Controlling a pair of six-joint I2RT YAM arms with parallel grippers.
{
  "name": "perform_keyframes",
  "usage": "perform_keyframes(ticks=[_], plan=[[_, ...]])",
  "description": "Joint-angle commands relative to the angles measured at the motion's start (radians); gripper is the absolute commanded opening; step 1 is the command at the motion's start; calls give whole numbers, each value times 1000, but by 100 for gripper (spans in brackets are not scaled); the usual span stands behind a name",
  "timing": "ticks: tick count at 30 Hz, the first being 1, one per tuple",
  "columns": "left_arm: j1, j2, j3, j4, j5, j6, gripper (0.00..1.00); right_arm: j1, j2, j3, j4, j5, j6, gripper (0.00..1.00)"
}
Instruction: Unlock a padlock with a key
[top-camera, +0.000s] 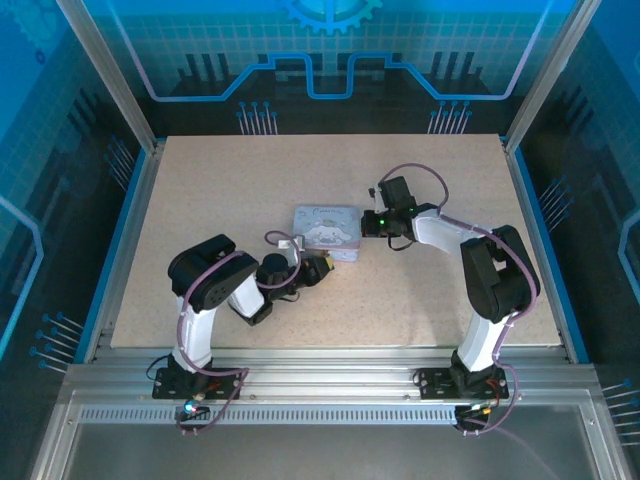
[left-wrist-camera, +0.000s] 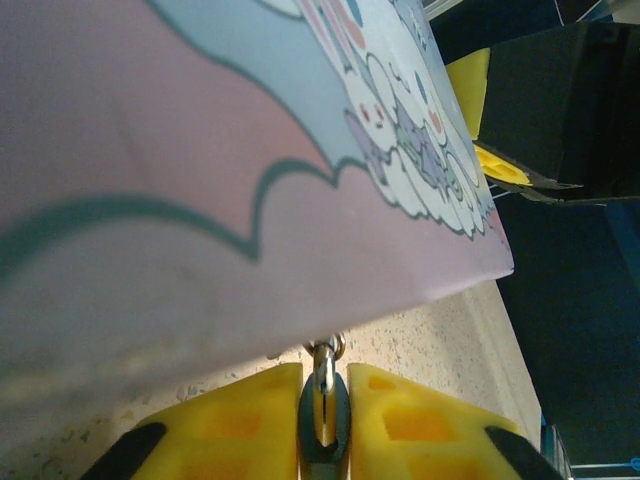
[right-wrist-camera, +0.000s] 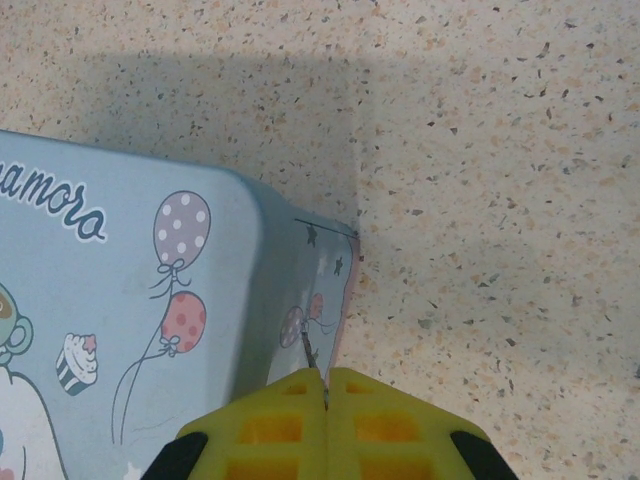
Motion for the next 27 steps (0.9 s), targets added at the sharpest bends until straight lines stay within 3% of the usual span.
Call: perform_keyframes(ticks=[1, 14, 27], plan=[[13, 6, -18, -94, 32, -35, 13, 13, -39, -4, -15, -16, -11, 0], [13, -115, 45, -308, 61, -61, 1, -42, -191, -111, 3, -38, -6, 0], [-9, -182, 171, -472, 61, -129, 0, -136, -488, -379, 138, -231, 69, 0]])
